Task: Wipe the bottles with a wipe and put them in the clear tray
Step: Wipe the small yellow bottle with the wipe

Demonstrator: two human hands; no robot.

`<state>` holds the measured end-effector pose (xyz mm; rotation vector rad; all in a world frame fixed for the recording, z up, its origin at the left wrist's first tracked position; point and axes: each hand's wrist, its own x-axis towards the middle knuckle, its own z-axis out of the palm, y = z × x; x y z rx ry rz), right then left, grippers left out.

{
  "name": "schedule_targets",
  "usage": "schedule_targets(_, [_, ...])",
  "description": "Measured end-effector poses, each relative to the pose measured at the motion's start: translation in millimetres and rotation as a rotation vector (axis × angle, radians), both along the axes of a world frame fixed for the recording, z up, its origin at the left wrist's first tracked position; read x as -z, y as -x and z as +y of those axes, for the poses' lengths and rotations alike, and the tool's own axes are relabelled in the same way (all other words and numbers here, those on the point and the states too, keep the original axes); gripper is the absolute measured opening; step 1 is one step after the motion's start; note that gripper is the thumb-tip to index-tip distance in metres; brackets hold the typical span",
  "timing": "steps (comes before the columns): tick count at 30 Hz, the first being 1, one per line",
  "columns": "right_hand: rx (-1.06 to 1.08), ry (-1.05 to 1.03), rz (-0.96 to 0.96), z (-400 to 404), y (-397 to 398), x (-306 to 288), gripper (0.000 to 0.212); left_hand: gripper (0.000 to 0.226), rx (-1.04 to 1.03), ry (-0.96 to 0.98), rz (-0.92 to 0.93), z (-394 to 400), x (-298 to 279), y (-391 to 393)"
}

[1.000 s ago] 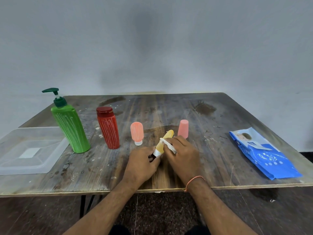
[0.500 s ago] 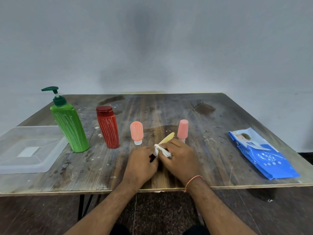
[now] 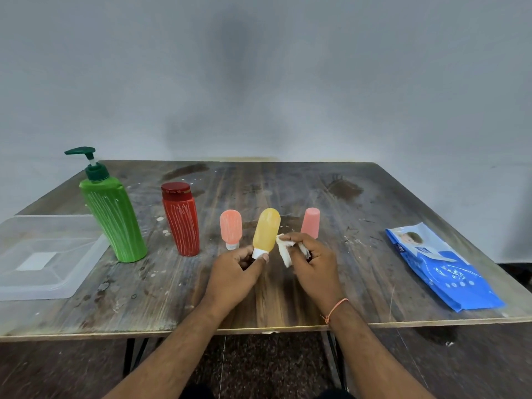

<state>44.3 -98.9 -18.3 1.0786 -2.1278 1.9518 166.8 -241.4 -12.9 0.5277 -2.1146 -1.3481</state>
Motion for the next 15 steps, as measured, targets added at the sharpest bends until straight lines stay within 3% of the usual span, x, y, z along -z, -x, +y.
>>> schedule_targets(3, [-0.036, -0.011, -0.019, 0.4, 1.0, -0.2, 0.034, 0.020, 0.024, -0.099, 0.030, -3.5, 0.6, 0.7])
schedule_targets(8, [-0.045, 0.032, -0.102, -2.1, -4.7, -3.6, 0.004, 0.016, 0.050, -0.090, 0.036, -4.1, -1.3, 0.4])
schedule_targets(12, [0.026, 0.091, -0.205, -5.7, -6.0, -5.7, 0.006, 0.012, 0.022, -0.053, 0.005, -4.2, 0.2, 0.4])
schedule_targets(15, [0.038, 0.102, -0.232, -6.4, -4.4, -4.9, 0.019, 0.015, 0.012, -0.008, -0.036, -2.4, -0.4, -0.1])
